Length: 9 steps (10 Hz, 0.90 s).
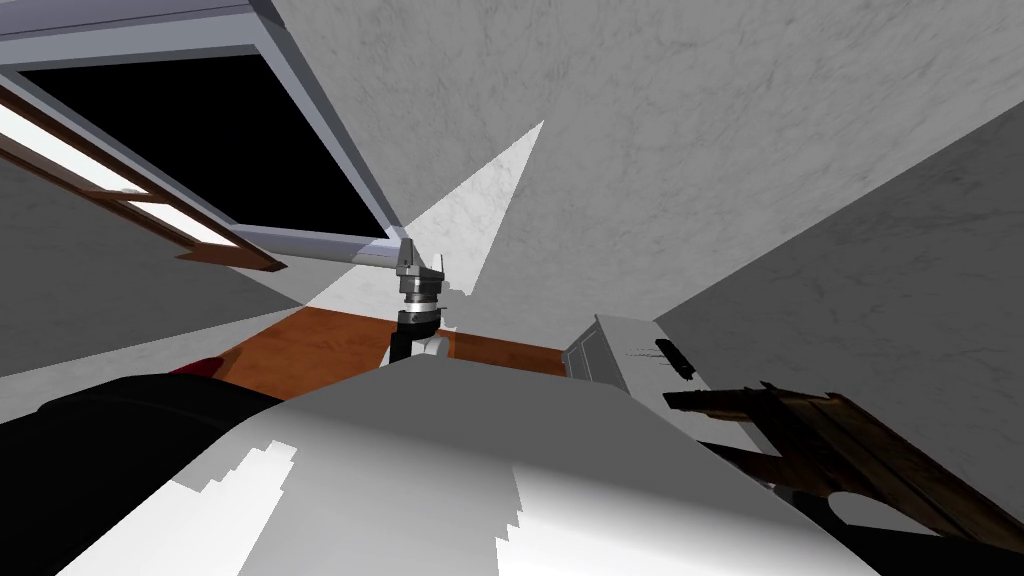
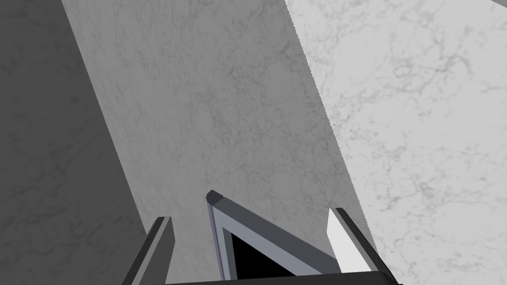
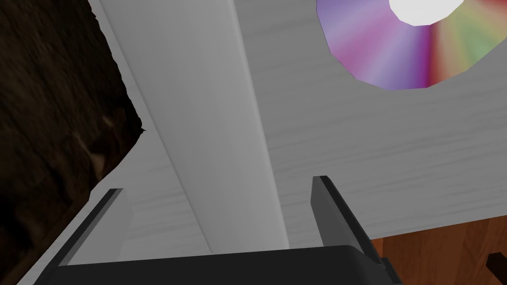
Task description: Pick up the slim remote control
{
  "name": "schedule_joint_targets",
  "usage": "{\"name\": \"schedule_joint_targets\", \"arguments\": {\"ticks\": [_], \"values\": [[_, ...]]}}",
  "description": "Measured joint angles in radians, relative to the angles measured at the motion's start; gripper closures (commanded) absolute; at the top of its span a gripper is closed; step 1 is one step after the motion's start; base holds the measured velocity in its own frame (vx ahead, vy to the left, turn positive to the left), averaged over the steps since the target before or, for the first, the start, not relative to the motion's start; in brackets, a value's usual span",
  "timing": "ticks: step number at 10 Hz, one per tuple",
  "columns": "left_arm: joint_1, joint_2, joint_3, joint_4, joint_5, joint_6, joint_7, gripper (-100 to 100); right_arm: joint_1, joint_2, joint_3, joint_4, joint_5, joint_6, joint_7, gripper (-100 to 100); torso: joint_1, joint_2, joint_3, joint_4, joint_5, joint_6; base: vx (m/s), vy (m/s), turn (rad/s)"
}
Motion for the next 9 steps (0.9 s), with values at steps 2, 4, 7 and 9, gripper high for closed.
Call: {"name": "schedule_joint_targets", "arguments": {"ticks": [2,4,7,9], "values": [[0.000,0.000,0.000,0.000,0.000,0.000,0.000,0,-0.012,0.033,-0.018,0.037,0.021,-0.008,0.033,-100,0.000,-0.001,-0.001,0.000,0.000,0.000,0.052,0.014,-0.039],[0.000,0.000,0.000,0.000,0.000,0.000,0.000,0,-0.017,0.070,-0.040,0.071,0.046,-0.013,0.069,-100,0.000,-0.002,-0.001,-0.001,0.000,0.000,0.051,0.009,-0.027],[0.000,0.000,0.000,0.000,0.000,0.000,0.000,0,-0.015,0.072,-0.040,0.072,0.049,-0.014,0.074,100,-0.001,0.000,0.000,0.001,0.000,-0.001,0.000,0.000,0.000],[0.000,0.000,0.000,0.000,0.000,0.000,0.000,0,-0.015,0.072,-0.040,0.072,0.048,-0.014,0.073,100,-0.001,0.001,0.001,0.001,0.000,-0.001,0.000,0.000,0.000]]}}
